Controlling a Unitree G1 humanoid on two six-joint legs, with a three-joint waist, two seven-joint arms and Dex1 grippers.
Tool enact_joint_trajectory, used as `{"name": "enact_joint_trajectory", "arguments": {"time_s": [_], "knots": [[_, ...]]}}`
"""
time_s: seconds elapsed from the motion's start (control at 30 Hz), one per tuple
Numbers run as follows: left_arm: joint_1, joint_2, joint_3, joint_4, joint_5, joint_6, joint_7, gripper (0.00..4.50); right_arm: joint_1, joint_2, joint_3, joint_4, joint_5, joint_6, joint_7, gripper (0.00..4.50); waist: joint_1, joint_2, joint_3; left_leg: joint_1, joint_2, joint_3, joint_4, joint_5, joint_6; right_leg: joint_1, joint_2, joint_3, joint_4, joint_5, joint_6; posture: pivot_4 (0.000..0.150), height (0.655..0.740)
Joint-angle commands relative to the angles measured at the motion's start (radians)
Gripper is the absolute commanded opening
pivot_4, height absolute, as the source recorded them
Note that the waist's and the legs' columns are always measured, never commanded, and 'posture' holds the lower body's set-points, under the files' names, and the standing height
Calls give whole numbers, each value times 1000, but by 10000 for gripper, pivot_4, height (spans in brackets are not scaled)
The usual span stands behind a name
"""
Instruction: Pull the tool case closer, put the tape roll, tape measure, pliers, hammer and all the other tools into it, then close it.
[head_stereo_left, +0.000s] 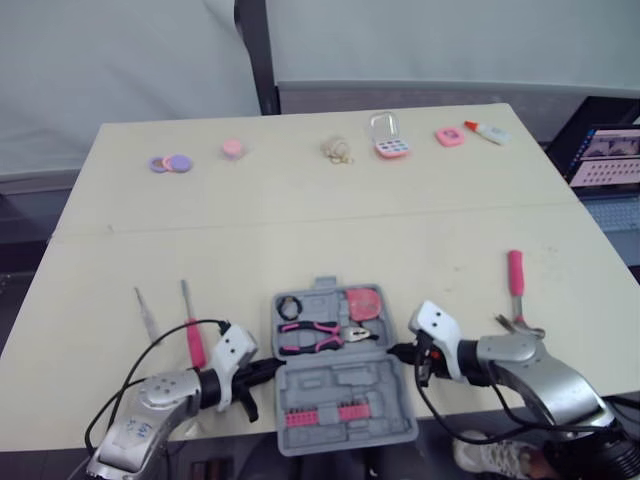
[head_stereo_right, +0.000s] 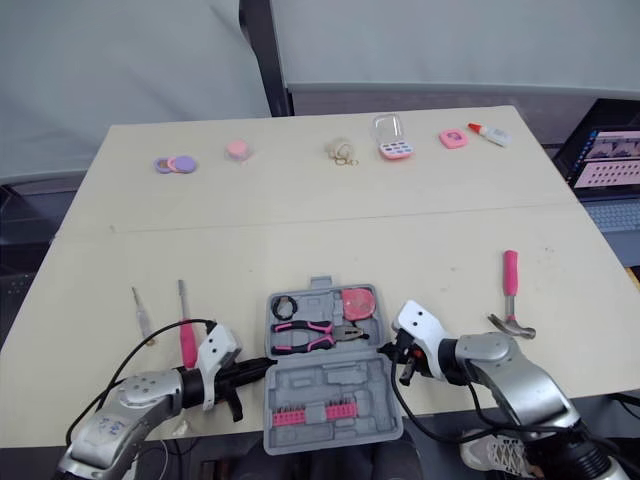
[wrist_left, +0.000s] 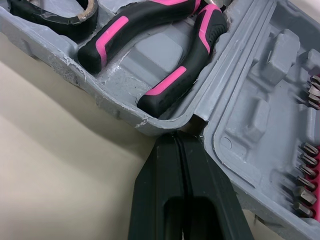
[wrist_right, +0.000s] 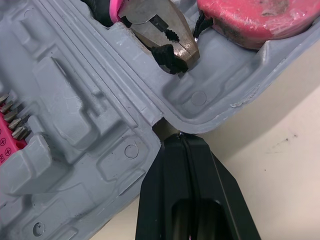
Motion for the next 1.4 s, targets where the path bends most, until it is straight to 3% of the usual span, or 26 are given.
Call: {"name": "enact_joint_trajectory", "arguments": {"time_s": [0.03,1.4], "knots": [[-25,-25,-3,12,13,-17,16,235,-17,27,-11,-6,-3,-24,-26,0,1,0,0,0,0,0,0,0,0,0,0,0,0,0,0,1500,7400],[-153,-112,58,160,69,-69,80,235,-114,171,-45,99,-87,-67,-141,0,-3,0,0,0,0,0,0,0,-1,-1,0,-1,1,0,0,1500,7400]]}}
